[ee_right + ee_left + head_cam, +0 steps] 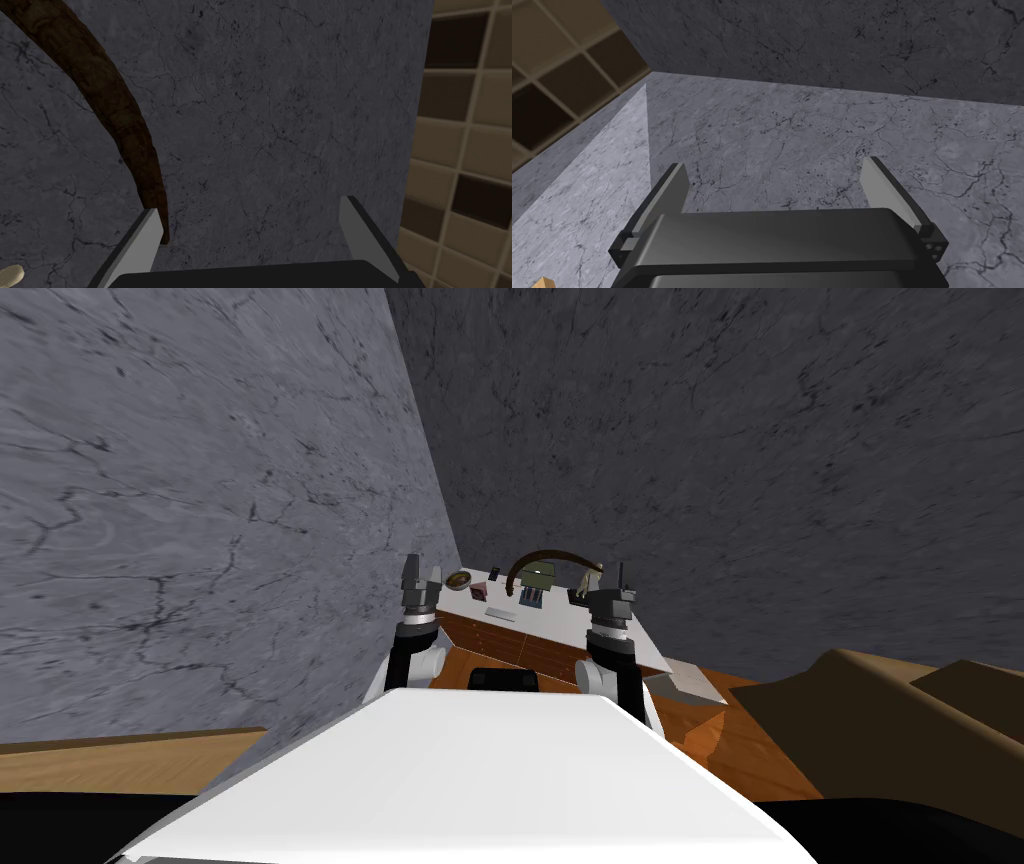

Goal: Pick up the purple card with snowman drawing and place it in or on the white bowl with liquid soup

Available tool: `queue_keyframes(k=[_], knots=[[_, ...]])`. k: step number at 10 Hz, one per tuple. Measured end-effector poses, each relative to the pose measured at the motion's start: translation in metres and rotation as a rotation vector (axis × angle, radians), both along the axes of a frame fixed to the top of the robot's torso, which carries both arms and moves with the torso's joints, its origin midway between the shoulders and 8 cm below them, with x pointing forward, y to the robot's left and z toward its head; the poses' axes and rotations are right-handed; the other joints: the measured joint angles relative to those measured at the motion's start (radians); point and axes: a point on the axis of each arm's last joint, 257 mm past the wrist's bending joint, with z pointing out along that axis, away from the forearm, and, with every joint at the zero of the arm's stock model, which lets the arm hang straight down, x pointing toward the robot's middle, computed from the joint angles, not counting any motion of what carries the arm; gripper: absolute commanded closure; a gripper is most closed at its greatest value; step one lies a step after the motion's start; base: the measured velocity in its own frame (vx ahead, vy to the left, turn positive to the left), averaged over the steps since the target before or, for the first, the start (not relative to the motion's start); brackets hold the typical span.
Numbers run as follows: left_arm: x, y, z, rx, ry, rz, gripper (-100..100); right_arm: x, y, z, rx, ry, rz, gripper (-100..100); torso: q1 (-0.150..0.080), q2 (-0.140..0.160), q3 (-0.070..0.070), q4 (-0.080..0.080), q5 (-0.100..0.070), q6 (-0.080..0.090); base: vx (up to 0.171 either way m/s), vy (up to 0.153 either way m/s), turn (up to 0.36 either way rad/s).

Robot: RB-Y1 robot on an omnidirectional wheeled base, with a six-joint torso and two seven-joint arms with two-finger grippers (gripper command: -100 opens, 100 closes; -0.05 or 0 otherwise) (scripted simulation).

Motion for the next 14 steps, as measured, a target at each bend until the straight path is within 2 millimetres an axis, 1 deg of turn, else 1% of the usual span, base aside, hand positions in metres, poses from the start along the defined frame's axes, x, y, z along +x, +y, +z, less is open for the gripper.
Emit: queue_keyframes(k=[3,6,9,10,14], knots=[[0.010,-0.004,-0.008,0.049,0.041,-0.037,-100,0.000,0.000,0.000,0.000,0.000,0.000,0,0.004,-0.001,-0.001,0.000,0.001,0.000,0.012,0.059,-0.049],[0.033,-0.008,-0.019,0.079,0.107,-0.072,-100,0.000,0.000,0.000,0.000,0.000,0.000,0,0.006,-0.001,-0.001,0.000,0.001,0.000,0.009,0.083,-0.058],[0.046,-0.004,-0.029,0.080,0.162,-0.084,-100,0.000,0.000,0.000,0.000,0.000,0.000,0,0.004,-0.001,-0.001,0.000,0.001,0.000,0.007,0.063,-0.051],[0.054,-0.002,-0.031,0.080,0.178,-0.088,-100,0.000,0.000,0.000,0.000,0.000,0.000,0,0.004,-0.001,-0.001,0.000,0.001,0.000,0.007,0.057,-0.034],[0.073,0.000,-0.043,0.066,0.247,-0.099,-100,0.000,0.000,0.000,0.000,0.000,0.000,0,0.006,-0.001,-0.001,0.000,0.001,0.000,0.008,0.077,-0.055]])
